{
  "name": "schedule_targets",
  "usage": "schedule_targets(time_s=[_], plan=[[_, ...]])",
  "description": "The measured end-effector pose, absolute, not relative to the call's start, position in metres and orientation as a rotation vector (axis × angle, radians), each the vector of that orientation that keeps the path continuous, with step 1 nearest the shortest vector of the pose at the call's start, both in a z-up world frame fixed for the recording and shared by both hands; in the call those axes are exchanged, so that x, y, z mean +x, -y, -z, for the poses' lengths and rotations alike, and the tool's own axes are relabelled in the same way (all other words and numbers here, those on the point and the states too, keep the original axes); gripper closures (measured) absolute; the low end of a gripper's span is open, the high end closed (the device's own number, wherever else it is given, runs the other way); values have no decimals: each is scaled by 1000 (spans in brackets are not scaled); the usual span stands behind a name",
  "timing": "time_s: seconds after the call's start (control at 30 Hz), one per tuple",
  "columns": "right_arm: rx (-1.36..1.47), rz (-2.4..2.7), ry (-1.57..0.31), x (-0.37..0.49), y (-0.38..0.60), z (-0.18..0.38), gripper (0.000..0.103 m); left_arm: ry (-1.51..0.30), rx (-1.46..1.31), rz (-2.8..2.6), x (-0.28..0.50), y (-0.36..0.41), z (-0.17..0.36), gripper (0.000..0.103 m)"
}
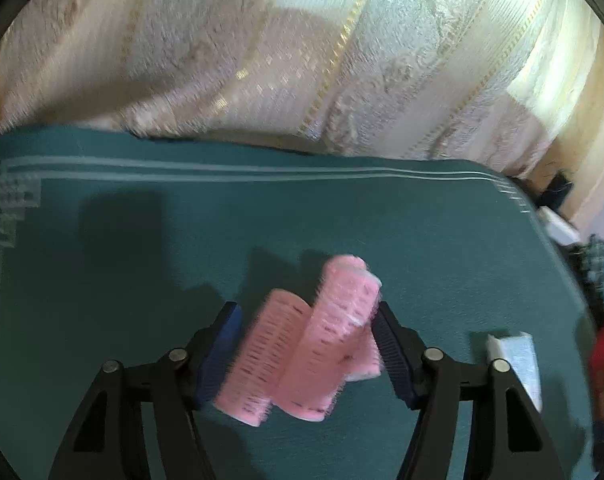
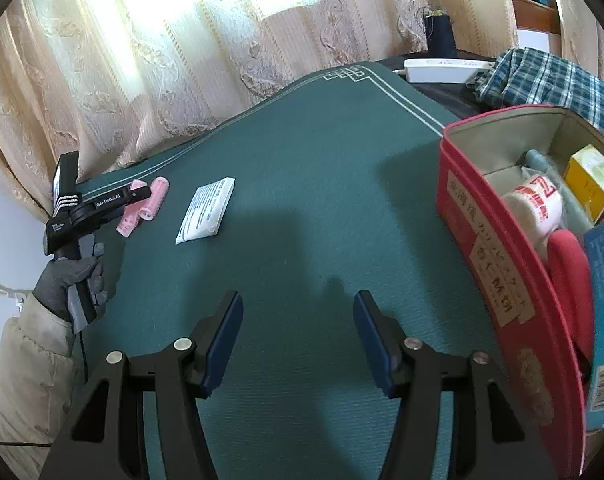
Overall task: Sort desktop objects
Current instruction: 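Return both grippers to the mat and grasp a pink curler with the left gripper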
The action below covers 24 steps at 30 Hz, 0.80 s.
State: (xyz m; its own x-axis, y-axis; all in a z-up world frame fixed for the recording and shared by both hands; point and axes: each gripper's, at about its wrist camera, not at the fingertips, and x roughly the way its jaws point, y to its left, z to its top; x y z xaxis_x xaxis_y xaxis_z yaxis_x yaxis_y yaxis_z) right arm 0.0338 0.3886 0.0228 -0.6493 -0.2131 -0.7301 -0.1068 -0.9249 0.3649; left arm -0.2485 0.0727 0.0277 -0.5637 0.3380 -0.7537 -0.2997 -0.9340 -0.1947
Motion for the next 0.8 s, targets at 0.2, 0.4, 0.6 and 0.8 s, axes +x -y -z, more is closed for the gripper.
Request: schedule_targets(time_s=[0.2,0.4,0.6,0.8], plan=[[1280,2727,587,37,-384,-24,42,-112,-1120,-2426,-217,-102,-32,40],[1258,2732,584,45,-381,-31,42,-243,-1077,-2015,-133,-155,-29,40],[1251,2746,592,55,-382,-35,42,-483,-967,-1847,-33,-175,-29,40],[1220,2729,568,60,-369,-42,42,-335,-958,-2110,-72,-137,-60,40]])
